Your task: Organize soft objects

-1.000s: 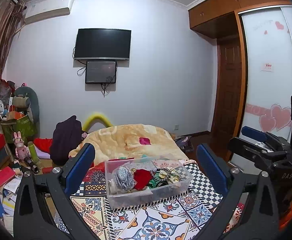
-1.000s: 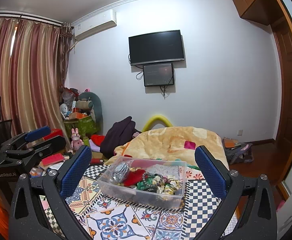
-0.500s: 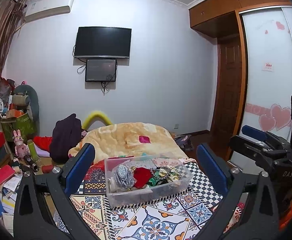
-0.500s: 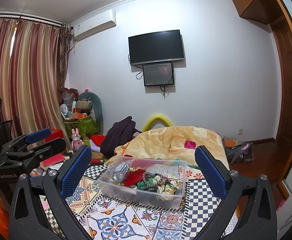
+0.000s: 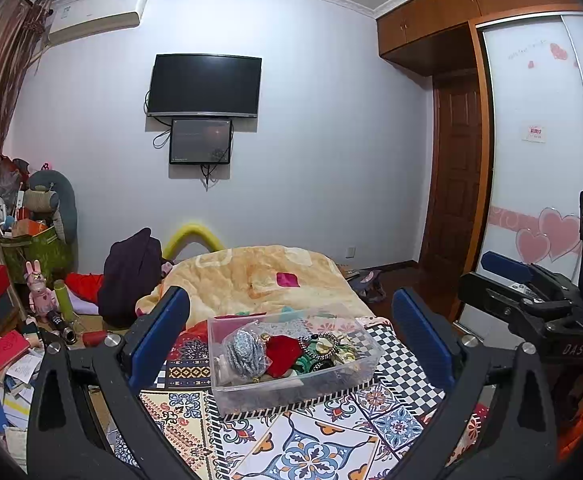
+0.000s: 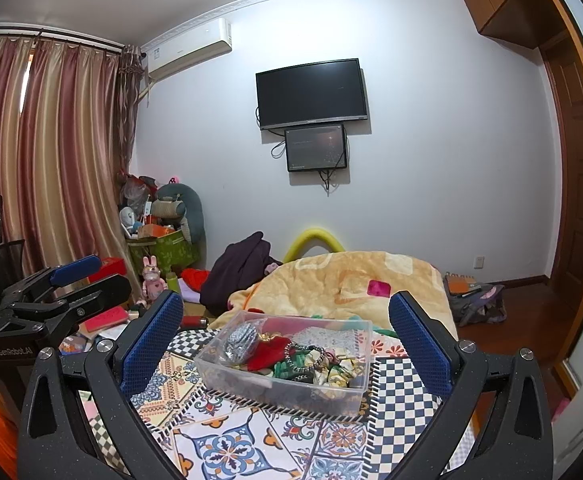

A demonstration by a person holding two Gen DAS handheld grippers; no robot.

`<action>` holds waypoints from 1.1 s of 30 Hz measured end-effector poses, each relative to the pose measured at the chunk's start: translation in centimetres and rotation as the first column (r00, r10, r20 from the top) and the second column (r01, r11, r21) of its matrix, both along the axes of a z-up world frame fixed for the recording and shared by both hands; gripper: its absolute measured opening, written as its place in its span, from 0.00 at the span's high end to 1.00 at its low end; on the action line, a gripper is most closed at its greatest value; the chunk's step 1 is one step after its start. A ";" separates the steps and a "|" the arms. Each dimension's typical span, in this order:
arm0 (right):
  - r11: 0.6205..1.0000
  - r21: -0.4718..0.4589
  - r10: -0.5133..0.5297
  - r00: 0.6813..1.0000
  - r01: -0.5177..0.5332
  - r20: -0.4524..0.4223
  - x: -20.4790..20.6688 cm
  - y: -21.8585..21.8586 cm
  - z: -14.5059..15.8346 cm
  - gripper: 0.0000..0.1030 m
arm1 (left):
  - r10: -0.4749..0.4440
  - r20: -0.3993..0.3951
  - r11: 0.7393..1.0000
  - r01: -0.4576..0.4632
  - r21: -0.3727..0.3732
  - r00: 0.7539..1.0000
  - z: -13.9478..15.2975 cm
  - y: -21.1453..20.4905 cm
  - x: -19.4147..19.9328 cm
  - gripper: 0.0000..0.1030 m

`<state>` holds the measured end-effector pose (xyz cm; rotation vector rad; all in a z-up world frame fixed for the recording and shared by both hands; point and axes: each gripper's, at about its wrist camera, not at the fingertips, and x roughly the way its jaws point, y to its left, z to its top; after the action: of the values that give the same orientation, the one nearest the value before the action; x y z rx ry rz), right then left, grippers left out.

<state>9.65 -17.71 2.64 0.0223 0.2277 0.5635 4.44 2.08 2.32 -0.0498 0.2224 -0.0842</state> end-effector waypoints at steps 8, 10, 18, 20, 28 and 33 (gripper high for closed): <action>1.000 0.000 0.000 1.000 0.000 -0.001 0.1 0.0 0.0 0.00 | -0.003 0.002 1.000 0.003 0.001 1.000 0.0 0.0 0.0 0.00; 1.000 0.001 0.001 1.000 -0.001 -0.002 0.1 -0.1 0.0 0.00 | -0.006 0.002 1.000 0.006 0.000 1.000 0.1 0.0 0.0 0.00; 1.000 0.000 0.000 1.000 0.000 -0.003 0.1 -0.1 0.0 0.00 | -0.013 -0.008 1.000 0.013 -0.007 1.000 -0.1 0.2 0.1 0.00; 1.000 0.000 0.001 1.000 -0.001 -0.005 0.1 -0.1 0.1 0.00 | -0.015 -0.009 1.000 0.015 -0.014 1.000 -0.1 0.3 0.1 0.00; 1.000 0.000 -0.003 1.000 0.003 -0.012 0.2 -0.3 0.0 0.00 | -0.029 -0.014 0.999 0.029 -0.017 0.999 -0.3 0.3 -0.1 0.00; 1.000 -0.002 -0.001 1.000 0.001 -0.013 0.2 -0.2 0.0 0.00 | -0.027 -0.006 1.000 0.027 -0.009 1.000 -0.2 0.1 -0.2 0.00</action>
<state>9.84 -17.91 2.62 0.0244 0.2413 0.5622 4.21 2.17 2.16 -0.0560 0.2284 -0.1118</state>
